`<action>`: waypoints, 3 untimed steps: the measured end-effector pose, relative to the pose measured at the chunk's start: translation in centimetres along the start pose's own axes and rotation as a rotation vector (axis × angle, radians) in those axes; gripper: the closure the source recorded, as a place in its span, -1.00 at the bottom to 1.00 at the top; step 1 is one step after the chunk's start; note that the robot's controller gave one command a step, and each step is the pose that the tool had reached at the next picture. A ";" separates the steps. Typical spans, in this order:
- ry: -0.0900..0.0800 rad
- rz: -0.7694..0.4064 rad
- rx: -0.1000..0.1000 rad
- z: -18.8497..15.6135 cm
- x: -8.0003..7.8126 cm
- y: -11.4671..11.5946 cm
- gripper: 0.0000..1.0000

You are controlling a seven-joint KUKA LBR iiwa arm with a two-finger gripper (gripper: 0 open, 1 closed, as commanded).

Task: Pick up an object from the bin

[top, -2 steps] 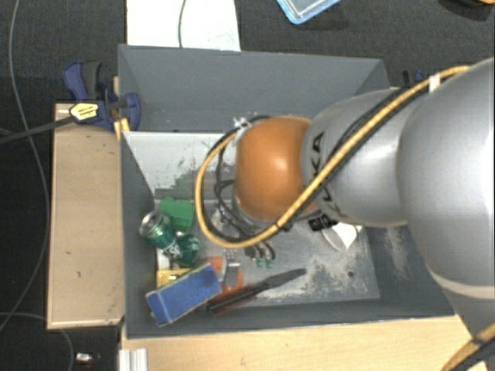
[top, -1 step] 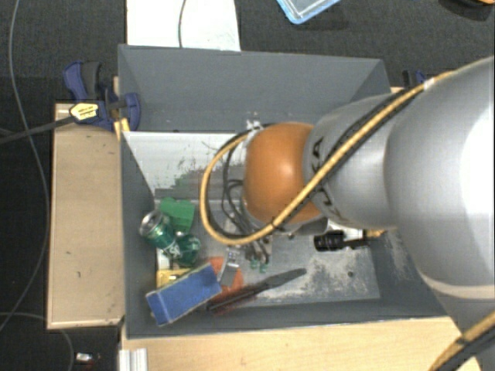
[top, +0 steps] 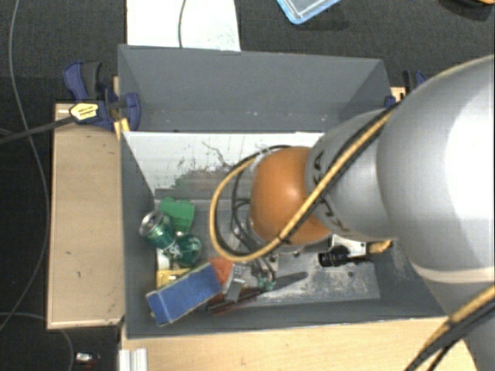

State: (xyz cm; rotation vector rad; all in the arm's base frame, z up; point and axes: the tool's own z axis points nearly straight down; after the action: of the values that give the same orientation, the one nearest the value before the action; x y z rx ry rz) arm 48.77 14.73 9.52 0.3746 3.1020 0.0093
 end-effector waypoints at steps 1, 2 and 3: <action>-0.001 0.164 0.001 1.3 0.6 0.9 -1.00; 0.001 0.219 0.000 1.8 0.1 -0.1 -1.00; -0.002 0.094 0.001 -0.1 -4.3 -1.0 1.00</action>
Offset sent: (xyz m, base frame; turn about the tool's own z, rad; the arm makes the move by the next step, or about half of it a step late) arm 0.0033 -0.0227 -0.0252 -0.1386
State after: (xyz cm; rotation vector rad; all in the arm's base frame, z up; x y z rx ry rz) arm 52.73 12.75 9.66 0.5191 3.0798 0.0079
